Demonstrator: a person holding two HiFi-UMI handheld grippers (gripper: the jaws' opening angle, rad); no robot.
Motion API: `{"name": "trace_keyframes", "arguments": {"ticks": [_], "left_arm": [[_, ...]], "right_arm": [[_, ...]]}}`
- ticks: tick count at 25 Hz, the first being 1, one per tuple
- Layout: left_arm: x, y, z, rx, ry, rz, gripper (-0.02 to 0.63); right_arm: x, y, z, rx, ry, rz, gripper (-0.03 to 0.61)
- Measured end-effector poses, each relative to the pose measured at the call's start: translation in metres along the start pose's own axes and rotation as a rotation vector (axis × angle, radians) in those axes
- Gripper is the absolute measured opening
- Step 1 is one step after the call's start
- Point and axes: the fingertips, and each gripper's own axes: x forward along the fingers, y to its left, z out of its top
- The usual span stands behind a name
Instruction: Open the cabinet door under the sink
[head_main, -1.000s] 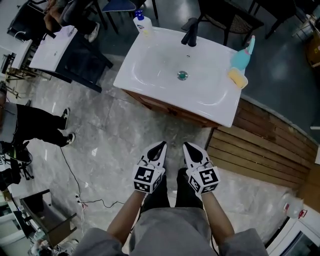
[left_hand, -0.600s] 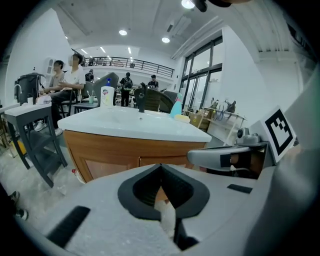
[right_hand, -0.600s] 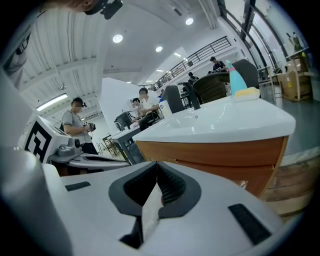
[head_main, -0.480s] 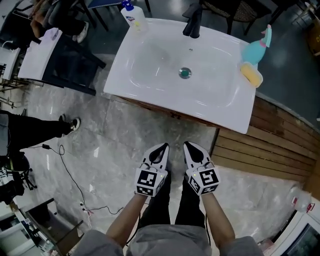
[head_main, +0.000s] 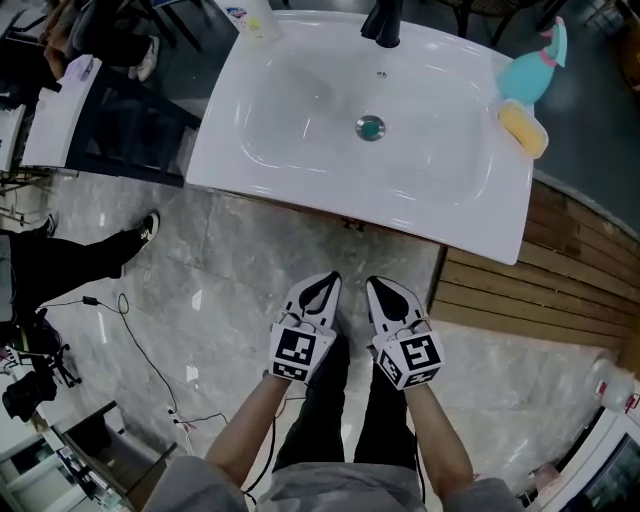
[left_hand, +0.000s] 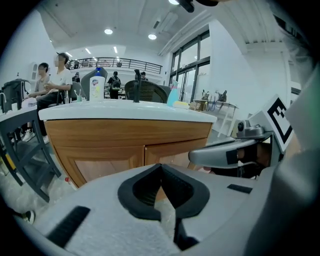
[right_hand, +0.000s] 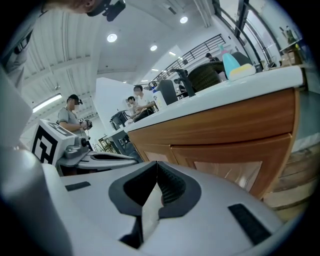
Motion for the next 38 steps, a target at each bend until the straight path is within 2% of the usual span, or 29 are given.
{"name": "trace_keyframes", "arguments": {"ticks": [6,14,20,29,34,38], "left_arm": [[0.031,0.008,-0.028,0.11,0.042,-0.038,0.008],[0.071,0.021,-0.065,0.206,0.098,-0.096,0.011],[0.1,0.031,-0.097,0.271,0.176,-0.133,0.087],[0.134,0.046,-0.113,0.518,0.234,-0.164,0.109],[0.146,0.049,-0.12,0.586,0.254,-0.176,0.112],[0.153,0.047,-0.119,0.674,0.257,-0.181,0.114]], "right_arm": [[0.012,-0.011,-0.015,0.035,-0.015,-0.012,0.011],[0.034,-0.03,-0.045,0.063,-0.005,-0.024,0.011],[0.039,-0.042,-0.065,0.09,0.005,-0.046,0.011],[0.039,-0.055,-0.087,0.118,0.024,-0.069,0.011],[0.04,-0.059,-0.091,0.125,0.027,-0.071,0.011],[0.038,-0.063,-0.096,0.129,0.031,-0.077,0.011]]}}
